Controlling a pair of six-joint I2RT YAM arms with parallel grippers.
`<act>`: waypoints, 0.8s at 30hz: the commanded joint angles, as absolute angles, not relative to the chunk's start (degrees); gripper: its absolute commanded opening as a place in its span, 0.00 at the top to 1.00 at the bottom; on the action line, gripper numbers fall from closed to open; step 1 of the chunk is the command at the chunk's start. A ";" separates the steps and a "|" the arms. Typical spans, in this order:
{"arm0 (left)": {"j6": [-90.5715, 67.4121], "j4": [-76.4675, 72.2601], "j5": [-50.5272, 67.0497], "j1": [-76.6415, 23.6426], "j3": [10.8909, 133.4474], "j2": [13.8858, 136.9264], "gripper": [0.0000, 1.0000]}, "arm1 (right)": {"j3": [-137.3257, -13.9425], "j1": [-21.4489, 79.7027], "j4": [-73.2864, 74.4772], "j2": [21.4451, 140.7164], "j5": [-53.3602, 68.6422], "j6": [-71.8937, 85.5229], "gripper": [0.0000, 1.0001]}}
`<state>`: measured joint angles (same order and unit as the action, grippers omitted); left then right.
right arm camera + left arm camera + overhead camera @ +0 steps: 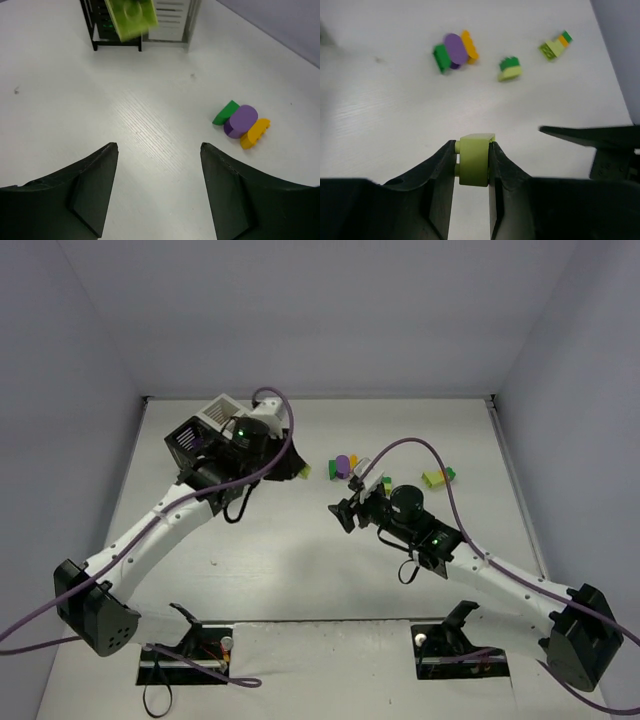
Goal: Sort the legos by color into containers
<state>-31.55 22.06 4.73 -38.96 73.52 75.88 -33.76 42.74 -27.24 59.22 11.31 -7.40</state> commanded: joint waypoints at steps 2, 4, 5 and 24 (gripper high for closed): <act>-28.22 22.41 0.53 -28.06 78.48 76.37 0.91 | -34.89 42.10 -30.85 61.08 1.86 -2.65 0.36; -26.55 23.11 -0.17 -23.04 81.02 78.22 0.91 | -34.45 41.75 -30.94 61.70 -1.47 -1.50 0.36; -26.02 23.03 -1.74 -21.72 81.82 78.92 0.91 | -34.19 41.57 -31.11 61.96 -2.28 -0.97 0.36; -16.61 25.49 -11.51 -7.56 113.54 108.27 0.90 | -32.87 32.08 -30.24 63.54 1.76 8.88 0.36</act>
